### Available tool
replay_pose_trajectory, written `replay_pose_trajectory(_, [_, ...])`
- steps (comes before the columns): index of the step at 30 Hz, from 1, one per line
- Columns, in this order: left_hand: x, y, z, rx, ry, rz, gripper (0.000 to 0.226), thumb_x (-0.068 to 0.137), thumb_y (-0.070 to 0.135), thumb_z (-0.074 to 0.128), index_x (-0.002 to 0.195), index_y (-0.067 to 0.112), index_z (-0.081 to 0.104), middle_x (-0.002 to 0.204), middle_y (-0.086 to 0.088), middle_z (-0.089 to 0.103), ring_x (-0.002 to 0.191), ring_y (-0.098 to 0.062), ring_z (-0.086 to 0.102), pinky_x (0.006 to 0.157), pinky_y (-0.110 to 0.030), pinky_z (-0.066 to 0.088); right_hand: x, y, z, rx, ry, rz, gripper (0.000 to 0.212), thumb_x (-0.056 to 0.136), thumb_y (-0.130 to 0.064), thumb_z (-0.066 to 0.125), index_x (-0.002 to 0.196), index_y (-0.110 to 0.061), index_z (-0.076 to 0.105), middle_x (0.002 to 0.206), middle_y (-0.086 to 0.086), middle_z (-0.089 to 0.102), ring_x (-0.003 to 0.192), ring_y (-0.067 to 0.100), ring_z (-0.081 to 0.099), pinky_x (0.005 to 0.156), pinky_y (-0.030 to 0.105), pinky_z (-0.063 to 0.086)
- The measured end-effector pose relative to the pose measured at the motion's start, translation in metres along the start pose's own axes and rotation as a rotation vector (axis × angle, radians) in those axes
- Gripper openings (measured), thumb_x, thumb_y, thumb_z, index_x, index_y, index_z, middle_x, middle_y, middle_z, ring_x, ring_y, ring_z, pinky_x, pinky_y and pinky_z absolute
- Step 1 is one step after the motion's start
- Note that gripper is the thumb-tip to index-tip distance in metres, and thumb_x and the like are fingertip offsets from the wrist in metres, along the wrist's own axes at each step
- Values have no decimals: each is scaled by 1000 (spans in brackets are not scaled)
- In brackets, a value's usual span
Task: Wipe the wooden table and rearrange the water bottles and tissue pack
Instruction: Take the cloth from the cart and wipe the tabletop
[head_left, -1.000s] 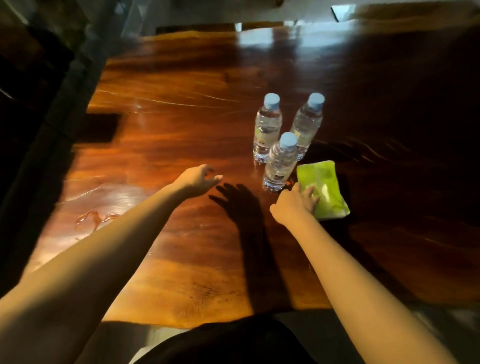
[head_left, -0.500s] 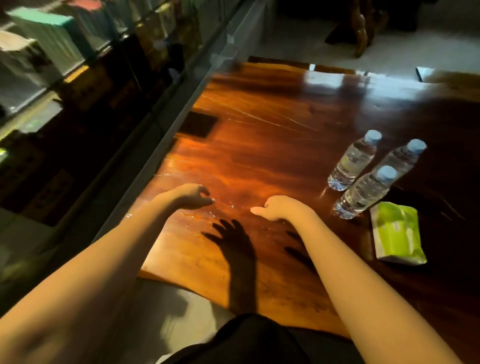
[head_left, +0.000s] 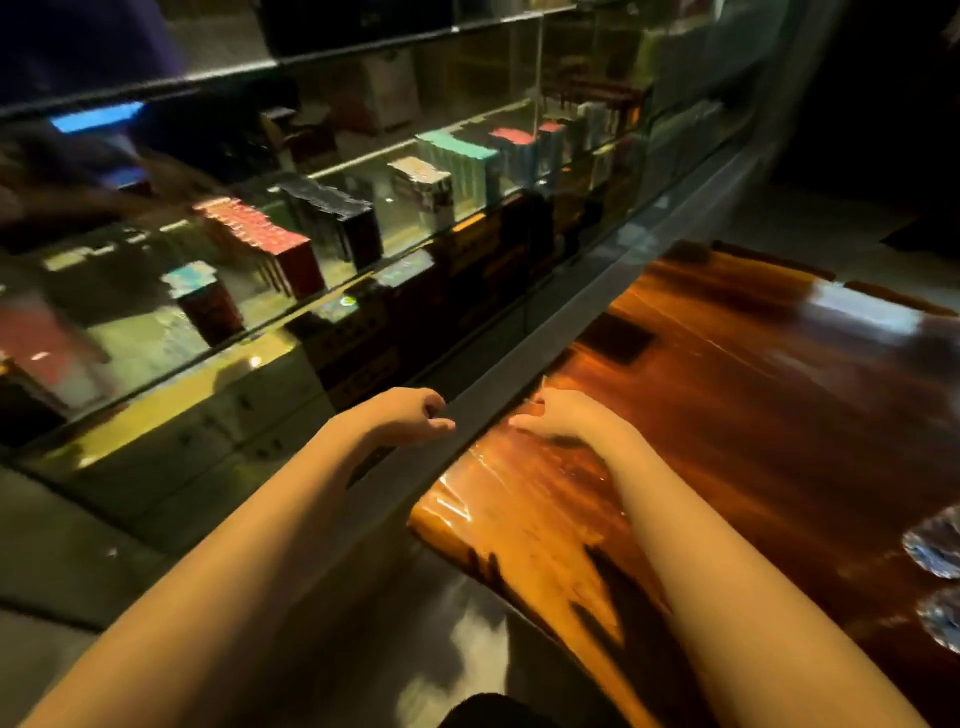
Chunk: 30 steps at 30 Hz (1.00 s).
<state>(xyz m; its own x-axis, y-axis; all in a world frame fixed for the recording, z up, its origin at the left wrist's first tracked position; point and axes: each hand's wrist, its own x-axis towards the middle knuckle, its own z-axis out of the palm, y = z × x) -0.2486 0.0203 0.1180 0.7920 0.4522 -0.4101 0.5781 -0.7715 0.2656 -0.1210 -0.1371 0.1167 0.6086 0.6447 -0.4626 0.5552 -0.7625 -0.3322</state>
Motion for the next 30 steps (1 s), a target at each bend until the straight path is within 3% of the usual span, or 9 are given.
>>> replay_pose_trajectory(5, [-52, -74, -12, -88, 62, -199, 52, 92, 41, 50, 138, 17, 41, 141, -8, 49, 128, -24, 47, 108, -37, 37, 15, -67, 20, -77, -34, -127, 72, 91, -50, 49, 144, -5, 32, 147, 17, 41, 133, 32, 42, 106, 39, 37])
replay_pose_trajectory(10, [-100, -127, -7, -162, 107, -381, 53, 92, 46, 46, 136, 18, 44, 145, -8, 43, 130, -26, 42, 108, -38, 34, 16, -136, 40, -145, -107, -305, 66, 93, -48, 49, 141, -4, 36, 143, 16, 46, 128, 31, 47, 102, 37, 41])
replay_pose_trajectory(16, [-173, -166, 7, -364, 298, -635, 52, 93, 37, 49, 139, 15, 38, 147, -10, 40, 130, -29, 43, 100, -32, 36, 7, -233, 68, -301, -211, -699, 55, 93, -40, 51, 138, -10, 42, 139, 17, 49, 121, 32, 51, 101, 43, 45])
replay_pose_trajectory(23, [-262, -170, 40, -383, 427, -1054, 70, 91, 45, 48, 148, 23, 14, 153, -11, 27, 135, -34, 35, 109, -44, 34, -35, -307, 119, -457, -208, -998, 72, 87, -53, 53, 145, -17, 30, 151, 15, 33, 136, 36, 36, 110, 45, 32])
replay_pose_trajectory(30, [-358, -152, 82, -382, 507, -1396, 66, 87, 50, 49, 143, 22, 26, 147, -11, 35, 131, -39, 36, 105, -55, 34, -113, -354, 181, -556, -391, -1252, 78, 87, -53, 54, 147, -15, 22, 153, 15, 28, 138, 35, 32, 113, 43, 31])
